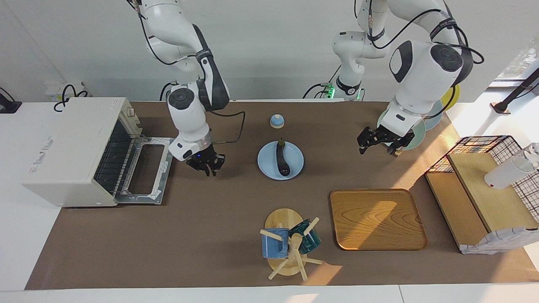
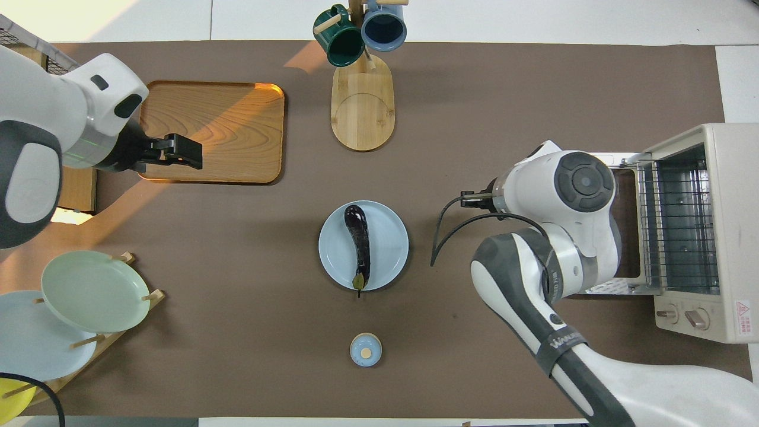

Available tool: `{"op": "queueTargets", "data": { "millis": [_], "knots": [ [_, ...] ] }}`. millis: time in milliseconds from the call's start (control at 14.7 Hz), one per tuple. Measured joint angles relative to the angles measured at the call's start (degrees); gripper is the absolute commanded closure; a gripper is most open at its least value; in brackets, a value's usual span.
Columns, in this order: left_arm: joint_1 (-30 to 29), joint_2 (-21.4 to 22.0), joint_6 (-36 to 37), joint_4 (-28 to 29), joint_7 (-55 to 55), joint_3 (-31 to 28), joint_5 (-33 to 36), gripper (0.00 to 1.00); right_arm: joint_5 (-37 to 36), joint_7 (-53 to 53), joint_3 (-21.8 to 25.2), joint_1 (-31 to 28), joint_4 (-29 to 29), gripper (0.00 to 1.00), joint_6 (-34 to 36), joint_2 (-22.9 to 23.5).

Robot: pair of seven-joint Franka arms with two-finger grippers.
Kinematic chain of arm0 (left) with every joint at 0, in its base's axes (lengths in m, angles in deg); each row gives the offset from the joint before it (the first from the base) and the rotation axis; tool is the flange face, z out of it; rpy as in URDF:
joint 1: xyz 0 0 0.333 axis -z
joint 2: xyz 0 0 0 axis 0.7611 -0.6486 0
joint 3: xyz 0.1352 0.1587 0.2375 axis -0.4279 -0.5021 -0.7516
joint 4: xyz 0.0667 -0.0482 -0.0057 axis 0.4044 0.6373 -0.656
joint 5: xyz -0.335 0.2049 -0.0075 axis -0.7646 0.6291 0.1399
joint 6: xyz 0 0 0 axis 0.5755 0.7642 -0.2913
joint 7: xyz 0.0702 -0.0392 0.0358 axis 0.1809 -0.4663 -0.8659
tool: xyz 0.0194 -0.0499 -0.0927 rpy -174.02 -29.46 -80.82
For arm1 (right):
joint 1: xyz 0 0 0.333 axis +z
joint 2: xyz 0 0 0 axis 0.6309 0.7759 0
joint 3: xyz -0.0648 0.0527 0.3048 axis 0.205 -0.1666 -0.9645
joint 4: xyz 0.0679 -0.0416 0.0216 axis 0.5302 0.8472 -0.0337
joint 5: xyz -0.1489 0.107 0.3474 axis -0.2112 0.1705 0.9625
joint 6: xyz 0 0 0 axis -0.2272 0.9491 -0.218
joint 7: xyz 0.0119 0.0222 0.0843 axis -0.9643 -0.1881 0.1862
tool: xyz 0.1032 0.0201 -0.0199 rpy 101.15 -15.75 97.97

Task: Put eggplant into oven
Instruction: 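Grasp the eggplant on the plate with the right gripper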

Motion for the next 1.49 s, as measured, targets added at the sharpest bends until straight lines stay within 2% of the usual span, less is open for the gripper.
{"op": "queueTargets", "data": {
  "millis": [68, 339, 475, 611, 814, 1018, 1086, 1221, 1289, 1493],
  "knots": [
    [-0.8, 1.2, 1.9, 0.1, 1.5, 0.0, 0.0, 0.00, 0.1, -0.9, 0.0, 1.9, -1.9, 0.18, 2.5, 0.0],
    [-2.9, 5.6, 5.4, 2.7, 3.8, 0.0, 0.6, 0.00, -0.3, -2.6, 0.0, 7.1, -13.5, 0.13, 13.9, 1.8],
    [-3.2, 6.5, 5.6, 3.5, 3.8, 0.0, 1.6, 0.00, -1.7, -10.6, -0.1, 11.5, -21.0, 0.03, 18.4, 5.3],
    [-3.5, 6.8, 6.2, 3.1, 3.9, 0.0, 2.2, 0.00, -3.6, -19.5, -0.1, 17.1, -28.8, 0.00, 21.4, 11.3],
    [-3.5, 6.8, 9.9, 0.7, 3.9, 0.2, 4.1, 0.00, -4.6, -29.9, -0.1, 23.4, -37.0, 0.00, 18.7, 20.6],
    [-3.5, 6.7, 15.4, -1.9, 3.9, 0.4, 5.1, 0.00, -4.6, -31.3, 0.0, 24.7, -37.7, 0.00, 15.2, 23.6],
    [-3.6, 6.7, 15.9, -2.0, 3.9, 0.4, 5.1, 0.00, -4.6, -31.4, 0.0, 24.9, -36.9, 0.05, 14.1, 23.8],
    [-3.6, 6.3, 15.5, -2.0, 3.9, 0.4, 4.9, 0.00, -4.6, -32.1, 0.0, 25.9, -34.4, 0.33, 10.8, 23.9],
    [-3.7, 6.1, 14.6, -2.0, 3.9, 0.4, 4.5, 0.00, -4.6, -32.4, 0.0, 26.4, -33.1, 0.42, 9.5, 23.9],
    [-3.9, 5.4, 12.6, -2.0, 3.9, 0.4, 4.0, 0.00, -4.6, -32.6, 0.0, 27.0, -30.9, 0.65, 8.2, 24.0]
  ]
}}
